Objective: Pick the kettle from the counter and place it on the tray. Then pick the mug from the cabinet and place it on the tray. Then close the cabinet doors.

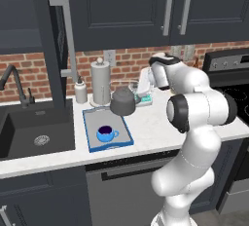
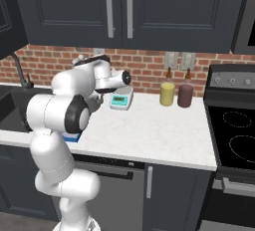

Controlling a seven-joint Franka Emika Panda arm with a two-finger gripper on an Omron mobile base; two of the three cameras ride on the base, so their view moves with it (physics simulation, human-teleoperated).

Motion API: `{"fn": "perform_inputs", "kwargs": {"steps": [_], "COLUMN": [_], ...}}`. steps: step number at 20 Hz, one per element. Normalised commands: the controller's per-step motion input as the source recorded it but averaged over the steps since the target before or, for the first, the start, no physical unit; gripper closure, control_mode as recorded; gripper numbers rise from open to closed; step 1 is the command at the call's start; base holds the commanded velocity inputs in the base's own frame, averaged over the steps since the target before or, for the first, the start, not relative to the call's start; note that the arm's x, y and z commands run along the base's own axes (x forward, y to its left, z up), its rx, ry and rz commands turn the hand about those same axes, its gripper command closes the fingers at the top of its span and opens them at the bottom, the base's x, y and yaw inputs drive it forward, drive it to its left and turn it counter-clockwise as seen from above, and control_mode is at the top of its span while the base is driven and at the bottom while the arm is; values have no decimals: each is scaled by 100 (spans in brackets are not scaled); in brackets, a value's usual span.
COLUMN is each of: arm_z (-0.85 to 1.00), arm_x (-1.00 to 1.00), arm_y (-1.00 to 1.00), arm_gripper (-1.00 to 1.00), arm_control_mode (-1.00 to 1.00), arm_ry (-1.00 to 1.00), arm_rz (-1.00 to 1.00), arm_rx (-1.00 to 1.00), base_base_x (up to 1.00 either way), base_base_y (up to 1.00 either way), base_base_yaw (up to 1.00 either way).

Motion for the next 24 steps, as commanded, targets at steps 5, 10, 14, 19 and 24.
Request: {"fn": "perform_inputs", "kwargs": {"steps": [5, 10, 14, 19, 24], "arm_z": [-4, -7, -14, -20, -17], "arm_x": [22, 18, 7, 0, 2], "arm_y": [7, 11, 20, 27, 28], "arm_gripper": [100, 100, 100, 100, 100], "arm_control_mode": [-100, -100, -100, -100, -100], "arm_ry": [0, 0, 0, 0, 1], "arm_rz": [0, 0, 0, 0, 0], "arm_rx": [-1, 0, 0, 0, 0], "base_base_x": [0, 0, 0, 0, 0], "base_base_y": [0, 0, 0, 0, 0], "base_base_yaw": [0, 0, 0, 0, 0]}}
